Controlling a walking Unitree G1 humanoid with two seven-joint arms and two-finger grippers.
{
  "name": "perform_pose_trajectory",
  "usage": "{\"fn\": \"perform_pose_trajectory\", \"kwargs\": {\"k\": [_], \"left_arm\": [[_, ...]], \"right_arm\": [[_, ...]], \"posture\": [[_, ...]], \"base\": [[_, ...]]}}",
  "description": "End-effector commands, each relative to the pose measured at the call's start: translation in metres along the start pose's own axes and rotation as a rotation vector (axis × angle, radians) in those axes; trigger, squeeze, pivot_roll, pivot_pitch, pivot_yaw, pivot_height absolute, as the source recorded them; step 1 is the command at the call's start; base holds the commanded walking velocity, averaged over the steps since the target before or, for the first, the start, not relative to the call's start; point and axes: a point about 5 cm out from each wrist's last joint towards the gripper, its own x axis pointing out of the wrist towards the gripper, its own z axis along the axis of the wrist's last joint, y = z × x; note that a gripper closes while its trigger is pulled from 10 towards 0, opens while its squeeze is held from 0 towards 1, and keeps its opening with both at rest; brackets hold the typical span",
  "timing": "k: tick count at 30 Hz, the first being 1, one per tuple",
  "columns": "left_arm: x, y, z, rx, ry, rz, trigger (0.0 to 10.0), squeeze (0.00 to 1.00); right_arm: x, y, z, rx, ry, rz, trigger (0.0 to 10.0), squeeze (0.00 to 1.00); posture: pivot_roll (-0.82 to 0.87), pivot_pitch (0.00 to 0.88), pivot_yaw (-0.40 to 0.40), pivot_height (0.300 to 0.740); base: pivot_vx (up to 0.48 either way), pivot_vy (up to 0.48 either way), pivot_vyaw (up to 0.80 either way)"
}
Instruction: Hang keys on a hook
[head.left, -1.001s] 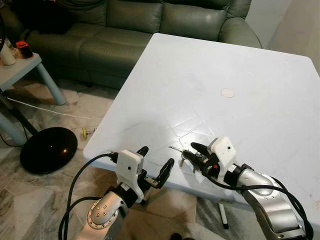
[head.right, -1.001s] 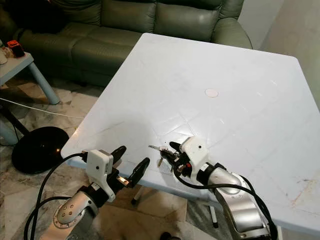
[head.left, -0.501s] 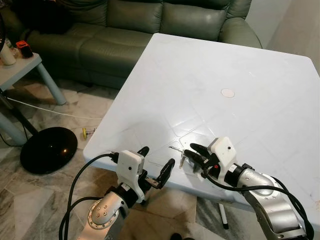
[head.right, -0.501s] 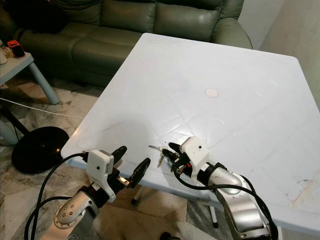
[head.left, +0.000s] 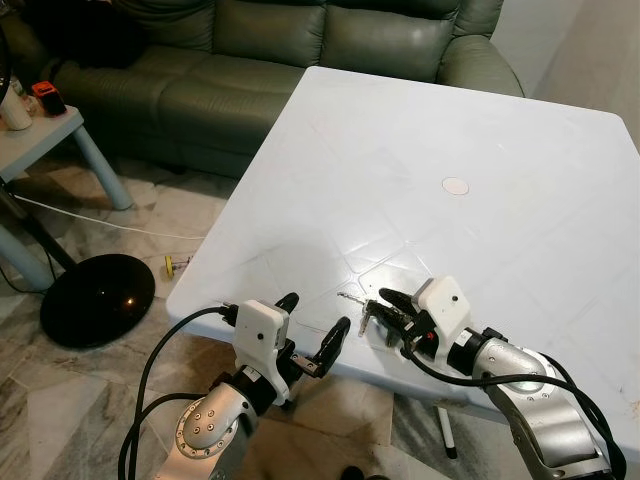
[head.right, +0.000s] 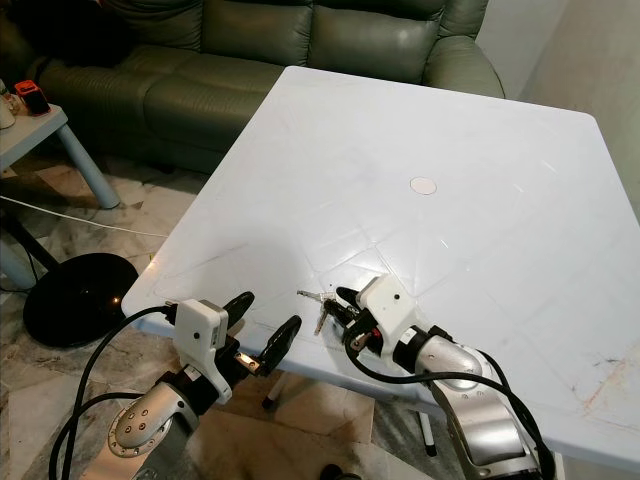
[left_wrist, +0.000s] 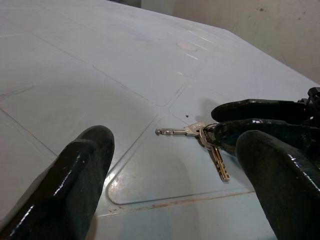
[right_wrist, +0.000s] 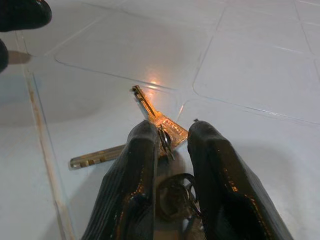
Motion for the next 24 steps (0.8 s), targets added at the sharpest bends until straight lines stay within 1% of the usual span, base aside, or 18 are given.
{"fn": "perform_pose_trajectory", "kwargs": {"k": [1,2,3,4,5,6,8,10,11,12,14,15,18,20,21,22,23,24], "left_arm": [[-0.0003,-0.0025,0.0037,0.007,-0.012,-0.001,10.0,0.0],[-0.0002,-0.0025,0.0037,0.006,-0.012,-0.001,10.0,0.0],[-0.0002,-0.0026,0.0037,0.006,-0.012,-0.001,10.0,0.0],[-0.0002,-0.0026,0.0038,0.007,-0.012,-0.002,10.0,0.0],[-0.0003,-0.0028,0.0038,0.007,-0.012,-0.003,10.0,0.0],[-0.0005,-0.0029,0.0038,0.006,-0.013,-0.002,10.0,0.0],[-0.0008,-0.0032,0.0037,0.005,-0.012,-0.003,10.0,0.0],[-0.0008,-0.0035,0.0038,0.004,-0.013,-0.003,10.0,0.0],[-0.0008,-0.0035,0.0038,0.005,-0.012,-0.003,10.0,0.0],[-0.0009,-0.0034,0.0037,0.005,-0.012,-0.003,10.0,0.0],[-0.0011,-0.0033,0.0036,0.005,-0.011,-0.002,10.0,0.0],[-0.0011,-0.0033,0.0036,0.005,-0.012,-0.002,10.0,0.0],[-0.0016,-0.0033,0.0036,0.006,-0.011,-0.002,10.0,0.0],[-0.0016,-0.0033,0.0036,0.006,-0.011,-0.002,10.0,0.0],[-0.0017,-0.0034,0.0036,0.006,-0.011,-0.002,10.0,0.0],[-0.0017,-0.0034,0.0036,0.006,-0.011,-0.003,10.0,0.0],[-0.0018,-0.0034,0.0036,0.006,-0.011,-0.002,10.0,0.0],[-0.002,-0.0034,0.0035,0.006,-0.011,-0.002,10.0,0.0]], "right_arm": [[-0.0008,-0.0006,-0.0024,-0.01,0.014,0.001,9.0,0.0],[-0.0009,-0.0007,-0.0023,-0.011,0.013,0.001,8.5,0.0],[-0.0009,-0.0007,-0.0023,-0.011,0.012,0.001,8.5,0.0],[-0.0009,-0.0006,-0.002,-0.014,0.009,0.002,5.8,0.0],[-0.0009,-0.0005,-0.0018,-0.015,0.007,0.002,4.9,0.0],[-0.0011,-0.0007,-0.0019,-0.014,0.007,-0.001,5.0,0.0],[-0.0018,-0.001,-0.0022,-0.015,0.006,-0.005,4.2,0.0],[-0.0022,-0.0013,-0.0026,-0.011,0.007,-0.007,4.1,0.0],[-0.0024,-0.0011,-0.0022,-0.017,0.002,-0.003,1.1,0.0],[-0.0027,-0.0009,-0.0024,-0.016,0.002,-0.002,1.7,0.0],[-0.003,-0.0003,-0.0025,-0.021,0.001,0.006,1.8,0.0],[-0.003,-0.0002,-0.0027,-0.02,0.004,0.008,2.7,0.0],[-0.0034,0.0007,-0.0034,-0.016,0.009,0.02,2.3,0.0],[-0.0034,0.001,-0.0037,-0.013,0.011,0.026,2.3,0.0],[-0.0039,0.0009,-0.004,-0.015,0.013,0.028,3.5,0.0],[-0.0041,0.0006,-0.0046,-0.014,0.017,0.025,3.5,0.0],[-0.0041,0.001,-0.0043,-0.018,0.016,0.031,4.0,0.0],[-0.0042,0.0012,-0.004,-0.022,0.014,0.035,4.2,0.0]], "posture": [[0.17,0.159,-0.051,0.74],[0.17,0.159,-0.051,0.74],[0.17,0.159,-0.051,0.74],[0.17,0.159,-0.051,0.74],[0.17,0.159,-0.052,0.74],[0.17,0.159,-0.052,0.74],[0.17,0.16,-0.051,0.74],[0.17,0.16,-0.051,0.74],[0.17,0.16,-0.051,0.74],[0.17,0.161,-0.051,0.74],[0.17,0.161,-0.051,0.74],[0.17,0.161,-0.051,0.74],[0.17,0.162,-0.051,0.74],[0.17,0.162,-0.051,0.74],[0.17,0.163,-0.051,0.74],[0.17,0.163,-0.051,0.74],[0.17,0.164,-0.051,0.74],[0.17,0.164,-0.051,0.74]], "base": [[0.0,0.0,0.0],[0.0,0.0,0.0],[0.0,0.0,0.0],[0.0,0.0,0.0],[0.0,0.0,0.0],[0.0,0.0,0.0],[0.0,0.0,0.0],[0.0,0.0,0.0],[0.0,0.0,0.0],[0.0,0.0,0.0],[0.0,0.0,0.0],[0.0,0.0,0.0],[0.0,0.0,0.0],[0.0,0.0,0.0],[0.0,0.0,0.0],[0.0,0.0,0.0],[0.0,0.0,0.0],[0.0,0.0,0.0]]}}
